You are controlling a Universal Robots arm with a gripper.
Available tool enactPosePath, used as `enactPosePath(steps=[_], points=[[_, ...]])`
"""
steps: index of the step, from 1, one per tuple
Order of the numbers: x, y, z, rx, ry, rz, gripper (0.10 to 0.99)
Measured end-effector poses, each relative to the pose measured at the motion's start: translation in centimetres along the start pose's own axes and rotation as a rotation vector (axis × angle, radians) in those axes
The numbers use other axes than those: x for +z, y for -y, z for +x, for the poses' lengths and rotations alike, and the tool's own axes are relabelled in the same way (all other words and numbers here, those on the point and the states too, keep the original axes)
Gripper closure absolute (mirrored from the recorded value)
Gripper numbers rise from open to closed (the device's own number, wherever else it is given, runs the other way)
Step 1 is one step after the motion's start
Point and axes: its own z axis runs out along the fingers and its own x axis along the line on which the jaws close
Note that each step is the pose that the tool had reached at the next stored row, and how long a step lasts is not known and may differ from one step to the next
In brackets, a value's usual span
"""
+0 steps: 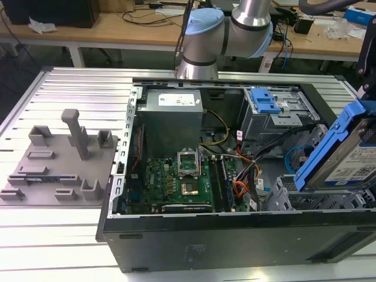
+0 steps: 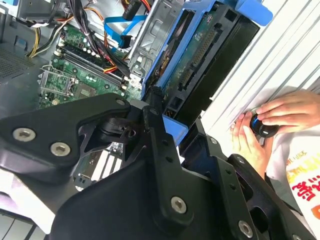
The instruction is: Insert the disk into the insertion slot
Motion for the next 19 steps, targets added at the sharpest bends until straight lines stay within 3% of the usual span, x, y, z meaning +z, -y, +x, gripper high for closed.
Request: enactPosePath(steps=[8, 15, 19], points=[[0.01, 0.00, -0.12, 0.004, -0.0001, -0.001, 0.722], [0.06, -0.06, -3.53, 0.003, -0.0079, -0.001, 0.722], [0.05, -0.06, -3.61, 0.003, -0.0091, -0.001, 0.722]])
